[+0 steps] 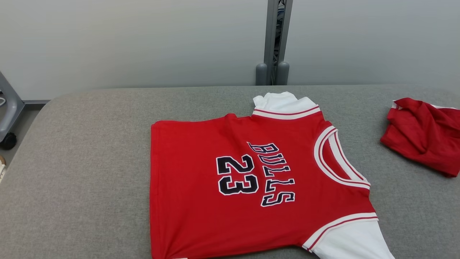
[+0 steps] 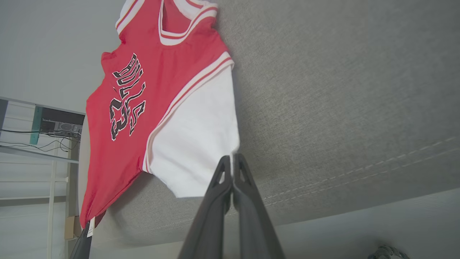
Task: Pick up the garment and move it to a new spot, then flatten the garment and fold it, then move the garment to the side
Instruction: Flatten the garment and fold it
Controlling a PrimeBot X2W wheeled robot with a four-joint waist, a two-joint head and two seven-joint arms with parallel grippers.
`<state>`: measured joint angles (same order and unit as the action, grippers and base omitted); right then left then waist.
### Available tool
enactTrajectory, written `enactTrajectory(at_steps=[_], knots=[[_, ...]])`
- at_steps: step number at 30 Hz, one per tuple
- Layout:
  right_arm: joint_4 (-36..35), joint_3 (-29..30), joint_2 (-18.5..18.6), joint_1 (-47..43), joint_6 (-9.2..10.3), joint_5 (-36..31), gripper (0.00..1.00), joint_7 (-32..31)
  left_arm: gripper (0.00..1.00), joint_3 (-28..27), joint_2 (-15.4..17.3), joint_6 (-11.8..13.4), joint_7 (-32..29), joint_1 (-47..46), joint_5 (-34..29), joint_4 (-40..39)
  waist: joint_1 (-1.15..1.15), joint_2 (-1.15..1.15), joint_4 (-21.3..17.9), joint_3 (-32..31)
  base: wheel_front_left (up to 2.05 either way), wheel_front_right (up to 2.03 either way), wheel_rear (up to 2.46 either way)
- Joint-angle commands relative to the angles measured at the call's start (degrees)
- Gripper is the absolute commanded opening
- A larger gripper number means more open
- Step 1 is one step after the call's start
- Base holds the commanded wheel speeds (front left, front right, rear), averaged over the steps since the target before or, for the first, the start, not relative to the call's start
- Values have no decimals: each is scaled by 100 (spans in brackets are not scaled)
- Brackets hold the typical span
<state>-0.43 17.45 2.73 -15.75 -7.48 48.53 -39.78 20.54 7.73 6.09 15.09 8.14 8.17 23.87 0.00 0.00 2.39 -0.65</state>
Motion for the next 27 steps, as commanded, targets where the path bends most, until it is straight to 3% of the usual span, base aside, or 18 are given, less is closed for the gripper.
enactTrajectory(at_steps=[1, 16, 27], knots=[[-60, -14, 38, -77, -3, 53, 0, 38, 0, -5, 43, 21, 4, 91, 23, -76, 0, 0, 28, 5, 0, 0, 0], [-181, -23, 36, 121, -3, -17, 0, 268, 0, 4, 107, -64, 4, 235, 80, -247, 0, 0, 222, -4, 0, 0, 0], [-276, 11, 36, 533, -3, -42, 0, 475, 0, -28, 209, -366, 4, -95, -79, -216, 0, 0, 249, 172, 0, 0, 0]])
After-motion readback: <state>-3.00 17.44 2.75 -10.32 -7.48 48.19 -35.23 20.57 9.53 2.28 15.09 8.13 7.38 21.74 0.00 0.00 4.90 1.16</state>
